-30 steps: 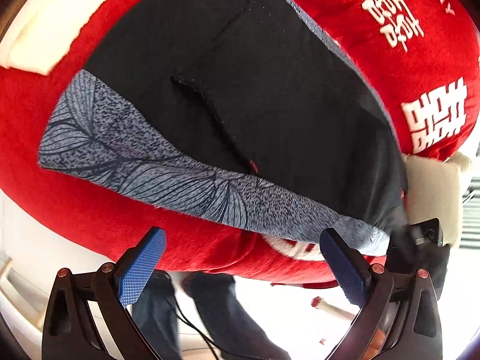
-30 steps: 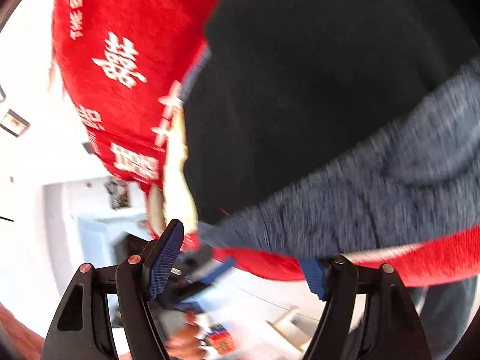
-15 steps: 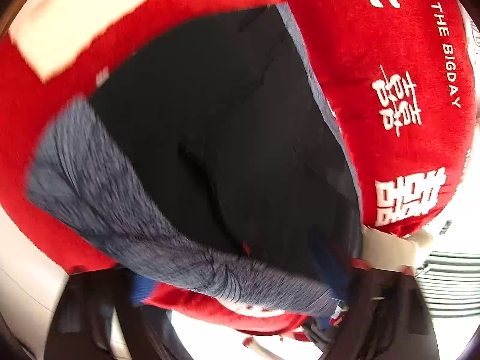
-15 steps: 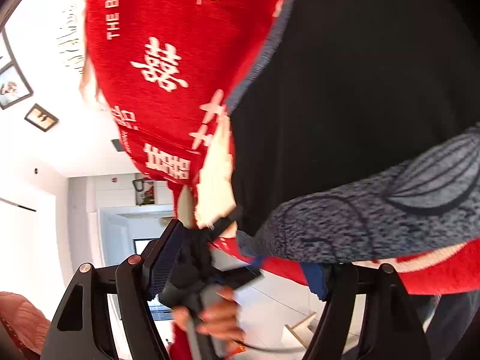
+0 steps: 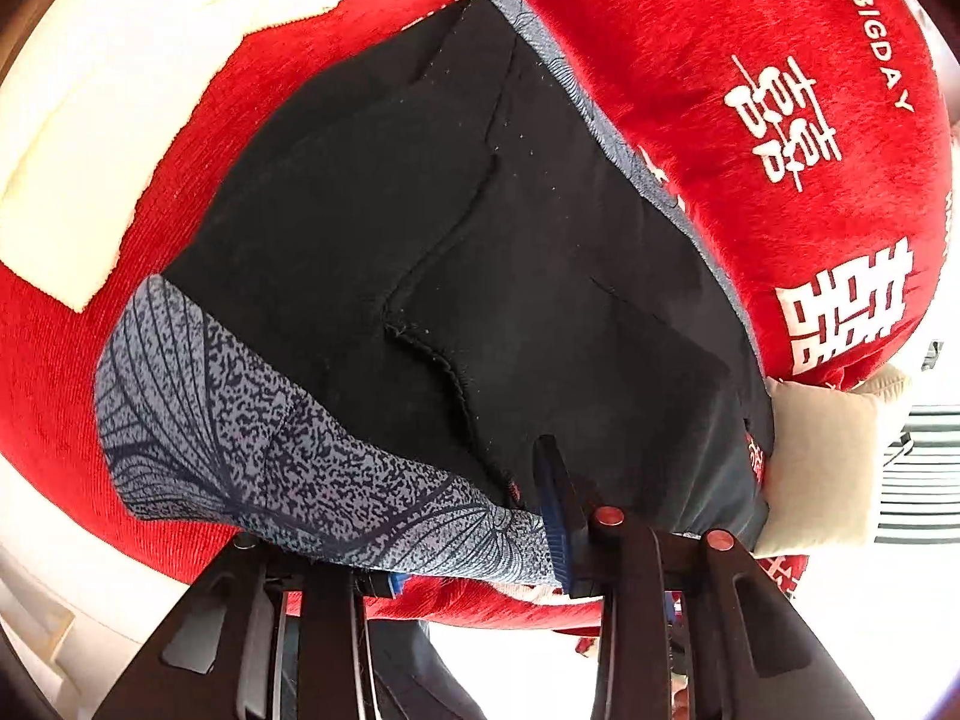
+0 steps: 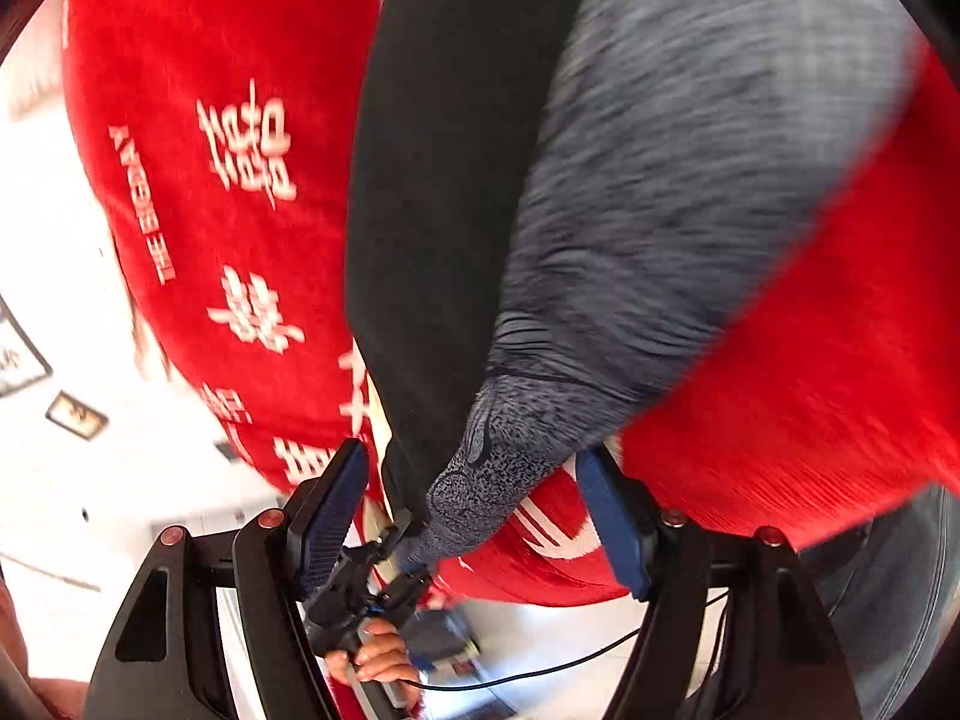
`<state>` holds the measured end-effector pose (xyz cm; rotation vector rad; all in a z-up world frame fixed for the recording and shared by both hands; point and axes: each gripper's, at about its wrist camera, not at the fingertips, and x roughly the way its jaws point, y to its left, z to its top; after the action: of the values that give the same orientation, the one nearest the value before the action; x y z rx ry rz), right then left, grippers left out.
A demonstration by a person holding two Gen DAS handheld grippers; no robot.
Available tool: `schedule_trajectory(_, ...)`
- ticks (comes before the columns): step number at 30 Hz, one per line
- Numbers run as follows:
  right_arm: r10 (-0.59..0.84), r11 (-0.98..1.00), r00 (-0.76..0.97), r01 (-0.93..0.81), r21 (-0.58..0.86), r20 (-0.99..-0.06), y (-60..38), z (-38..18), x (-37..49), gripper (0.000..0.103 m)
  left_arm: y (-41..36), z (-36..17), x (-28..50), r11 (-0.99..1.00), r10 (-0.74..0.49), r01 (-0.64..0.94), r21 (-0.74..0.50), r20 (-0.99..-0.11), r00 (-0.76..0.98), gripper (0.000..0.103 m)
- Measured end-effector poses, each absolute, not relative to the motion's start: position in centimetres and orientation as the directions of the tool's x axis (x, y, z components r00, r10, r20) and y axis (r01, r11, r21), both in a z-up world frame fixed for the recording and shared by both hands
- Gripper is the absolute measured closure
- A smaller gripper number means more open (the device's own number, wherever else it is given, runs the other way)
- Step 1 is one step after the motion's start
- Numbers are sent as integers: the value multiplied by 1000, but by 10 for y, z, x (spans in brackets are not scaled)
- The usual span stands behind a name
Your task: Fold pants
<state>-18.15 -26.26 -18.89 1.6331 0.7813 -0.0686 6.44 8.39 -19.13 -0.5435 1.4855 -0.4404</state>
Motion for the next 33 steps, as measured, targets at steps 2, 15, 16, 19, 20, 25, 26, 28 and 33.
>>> schedule_trajectory(2, 416, 3, 761, 546, 838, -498, -264, -186, -195, 28, 83, -189, 67, 801, -594, -54, -596, -803, 42, 67)
schedule_trajectory(15, 392, 50, 720, 605, 795, -573, -284, -179, -169, 93, 82, -185, 73, 826, -562, -18, -563, -826, 40, 84)
schedule_trajectory(16, 387, 86, 708, 610, 788, -590, -284, -168, -166, 93, 81, -180, 74, 826, -563, -14, -564, -825, 47, 85)
schedule_trajectory(19, 379, 219, 678, 595, 773, -630, -286, -129, -151, 93, 79, -160, 79, 820, -571, 11, -572, -818, 74, 85)
schedule_trajectory(20, 379, 249, 670, 590, 768, -638, -288, -119, -145, 93, 78, -154, 82, 817, -576, 11, -577, -813, 82, 85)
schedule_trajectory(25, 411, 379, 620, 551, 744, -669, -313, -82, -98, 93, 62, -125, 110, 805, -590, 14, -593, -798, 122, 85)
schedule_trajectory(26, 420, 393, 614, 541, 743, -669, -319, -79, -88, 93, 57, -120, 118, 805, -590, 13, -593, -797, 131, 85)
schedule_trajectory(28, 441, 420, 602, 516, 746, -665, -334, -74, -61, 93, 46, -111, 137, 804, -588, 5, -595, -793, 158, 85)
schedule_trajectory(33, 488, 471, 543, 495, 730, -684, -373, -83, 23, 93, 10, -110, 203, 832, -547, 13, -554, -817, 182, 85)
